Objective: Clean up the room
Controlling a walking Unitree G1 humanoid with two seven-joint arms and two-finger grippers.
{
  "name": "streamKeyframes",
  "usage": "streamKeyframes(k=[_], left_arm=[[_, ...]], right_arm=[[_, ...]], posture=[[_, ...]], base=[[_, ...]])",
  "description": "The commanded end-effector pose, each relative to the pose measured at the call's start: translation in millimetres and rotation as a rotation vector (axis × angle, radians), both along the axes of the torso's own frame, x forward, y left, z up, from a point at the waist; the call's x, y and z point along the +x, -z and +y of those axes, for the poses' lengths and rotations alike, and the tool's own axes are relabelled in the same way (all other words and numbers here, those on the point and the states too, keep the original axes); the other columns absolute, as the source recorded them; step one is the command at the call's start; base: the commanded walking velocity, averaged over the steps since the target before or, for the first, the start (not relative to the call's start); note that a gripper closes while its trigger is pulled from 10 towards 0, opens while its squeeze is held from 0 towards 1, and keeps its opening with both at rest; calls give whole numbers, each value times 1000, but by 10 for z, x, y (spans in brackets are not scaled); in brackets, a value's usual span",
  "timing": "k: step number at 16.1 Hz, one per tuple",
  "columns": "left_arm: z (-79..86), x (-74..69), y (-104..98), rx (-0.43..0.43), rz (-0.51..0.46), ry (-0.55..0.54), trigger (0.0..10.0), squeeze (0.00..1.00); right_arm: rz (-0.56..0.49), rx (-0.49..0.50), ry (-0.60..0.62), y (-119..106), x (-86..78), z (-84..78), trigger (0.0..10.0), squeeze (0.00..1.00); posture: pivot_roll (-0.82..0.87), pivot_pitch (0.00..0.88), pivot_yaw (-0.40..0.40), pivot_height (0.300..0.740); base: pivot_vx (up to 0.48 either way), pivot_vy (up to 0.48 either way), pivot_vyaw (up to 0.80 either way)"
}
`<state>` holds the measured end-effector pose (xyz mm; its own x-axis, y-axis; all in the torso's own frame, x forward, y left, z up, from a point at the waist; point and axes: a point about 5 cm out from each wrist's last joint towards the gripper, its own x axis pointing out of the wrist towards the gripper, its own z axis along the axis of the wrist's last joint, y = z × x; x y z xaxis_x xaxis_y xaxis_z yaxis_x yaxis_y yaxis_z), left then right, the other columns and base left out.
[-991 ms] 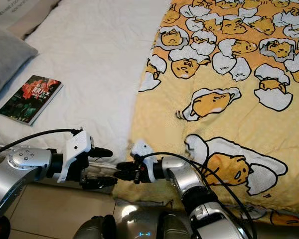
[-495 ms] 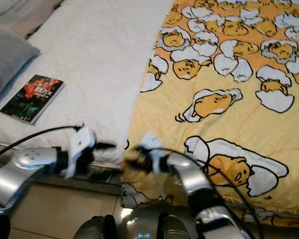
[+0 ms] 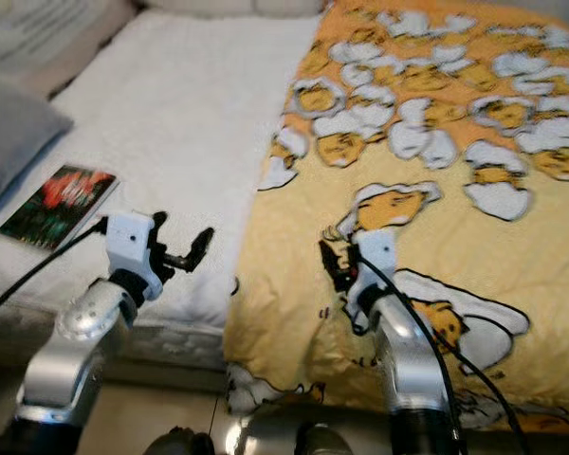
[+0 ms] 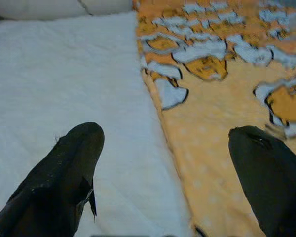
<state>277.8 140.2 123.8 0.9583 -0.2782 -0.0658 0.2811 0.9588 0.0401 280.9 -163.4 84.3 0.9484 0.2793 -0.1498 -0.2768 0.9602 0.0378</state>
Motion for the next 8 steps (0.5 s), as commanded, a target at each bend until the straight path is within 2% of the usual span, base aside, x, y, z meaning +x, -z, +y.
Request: streamKeyframes(k=[1, 3, 8], left_arm=[[-49, -14, -30, 27, -38, -27, 10000, 0], [-104, -29, -24, 53, -62, -49, 10000, 0], [-126, -49, -16, 55, -73, -83, 10000, 0]], right_arm=[[9, -9, -1, -6, -77, 11, 10000, 0], [37, -75, 10, 33, -146, 33, 10000, 0], [82, -94, 27, 86, -219, 17, 10000, 0]], posture=[[-79, 21, 27, 740], [-78, 16, 19, 740], [-70, 10, 4, 740]], base=[[0, -472, -513], [0, -476, 0], [0, -478, 0]])
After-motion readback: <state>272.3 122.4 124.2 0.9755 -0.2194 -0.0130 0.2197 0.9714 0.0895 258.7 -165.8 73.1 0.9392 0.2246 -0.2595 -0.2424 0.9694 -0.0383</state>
